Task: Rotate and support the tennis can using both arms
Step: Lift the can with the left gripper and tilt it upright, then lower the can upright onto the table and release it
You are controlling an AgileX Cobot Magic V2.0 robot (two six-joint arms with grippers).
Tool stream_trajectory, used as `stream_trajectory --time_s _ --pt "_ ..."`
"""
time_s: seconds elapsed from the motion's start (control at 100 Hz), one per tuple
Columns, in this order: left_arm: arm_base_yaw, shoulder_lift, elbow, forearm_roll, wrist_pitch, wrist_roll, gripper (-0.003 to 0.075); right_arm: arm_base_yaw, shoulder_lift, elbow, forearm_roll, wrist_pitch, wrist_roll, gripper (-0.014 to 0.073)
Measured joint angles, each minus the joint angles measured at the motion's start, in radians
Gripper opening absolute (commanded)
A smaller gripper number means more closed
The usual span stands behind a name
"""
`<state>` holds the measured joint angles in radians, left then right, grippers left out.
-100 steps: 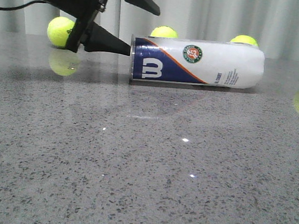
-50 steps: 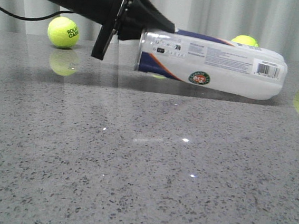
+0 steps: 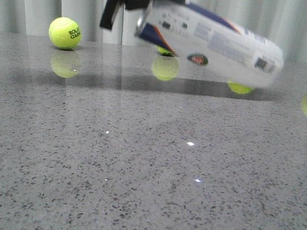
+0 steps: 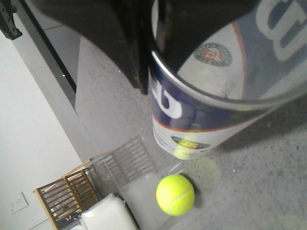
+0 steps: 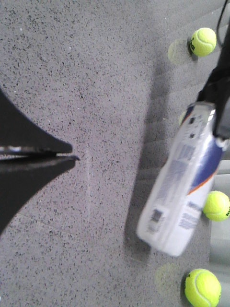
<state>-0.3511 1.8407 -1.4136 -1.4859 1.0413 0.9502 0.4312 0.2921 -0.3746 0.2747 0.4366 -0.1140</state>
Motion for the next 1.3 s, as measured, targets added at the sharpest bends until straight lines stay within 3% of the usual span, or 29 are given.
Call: stream_trajectory --time_s 0.24,0.4,0.57,0.76,0.9,1.3 --pt "-0.001 -0.239 0.000 0.214 -0.120 0.009 -0.0019 0.000 0.000 0.000 0.000 0.000 0.000 -0.0069" --pt "-0.007 -0.370 -0.012 0.433 -0.156 -0.036 -0.0019 0.000 0.000 0.000 0.000 0.000 0.000 -0.0069" --pt "-0.081 -0.446 -0.083 0.820 -0.126 -0.248 -0.0019 0.000 0.000 0.000 0.000 0.000 0.000 -0.0069" --pt "-0.211 -0.454 -0.207 1.185 0.069 -0.472 -0.0019 0.000 0.000 0.000 0.000 0.000 0.000 -0.0069" --pt "-0.267 -0.441 -0.280 1.277 0.205 -0.527 -0.0019 0.000 0.000 0.000 0.000 0.000 0.000 -0.0069" --pt "-0.279 -0.353 -0.294 1.325 0.223 -0.543 -0.0011 0.000 0.000 0.000 0.000 0.000 0.000 -0.0069"
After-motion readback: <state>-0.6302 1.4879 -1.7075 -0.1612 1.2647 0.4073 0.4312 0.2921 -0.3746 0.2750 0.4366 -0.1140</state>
